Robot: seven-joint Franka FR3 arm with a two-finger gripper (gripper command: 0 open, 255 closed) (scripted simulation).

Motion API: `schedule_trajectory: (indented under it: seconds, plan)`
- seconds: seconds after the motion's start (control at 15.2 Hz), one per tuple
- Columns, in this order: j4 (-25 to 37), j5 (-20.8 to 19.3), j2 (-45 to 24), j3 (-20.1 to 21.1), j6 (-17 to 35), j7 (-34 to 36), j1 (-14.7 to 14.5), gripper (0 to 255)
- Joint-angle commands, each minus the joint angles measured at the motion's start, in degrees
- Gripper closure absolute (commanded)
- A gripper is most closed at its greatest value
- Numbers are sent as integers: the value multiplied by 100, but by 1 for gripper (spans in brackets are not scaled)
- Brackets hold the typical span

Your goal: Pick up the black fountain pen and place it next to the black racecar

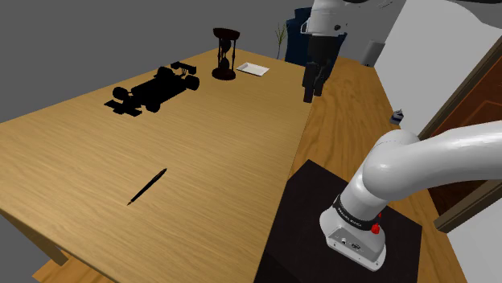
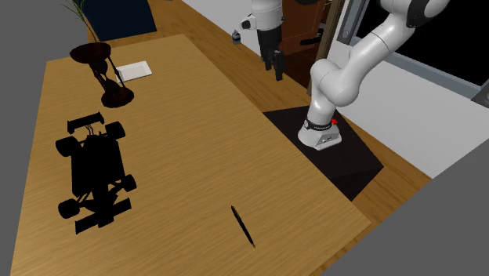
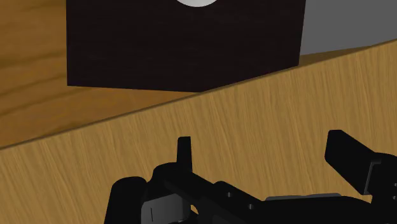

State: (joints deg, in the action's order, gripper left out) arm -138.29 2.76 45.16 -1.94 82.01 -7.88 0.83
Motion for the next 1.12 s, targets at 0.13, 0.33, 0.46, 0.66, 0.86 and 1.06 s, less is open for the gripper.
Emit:
schedule_trajectory:
  seconds: [0.13,0.33,0.46,0.66,0.86,1.06]
  plan:
    - [-224,292,157,296,126,560,17,0]
    - [-491,753,308,766,360,1393,27,0]
    - [-622,1066,346,1095,547,1945,25,0]
    - [-741,1525,300,1607,879,2765,22,0]
    - [-764,1952,129,2142,1265,3566,49,0]
    - [-692,2312,-165,2687,1700,4358,114,0]
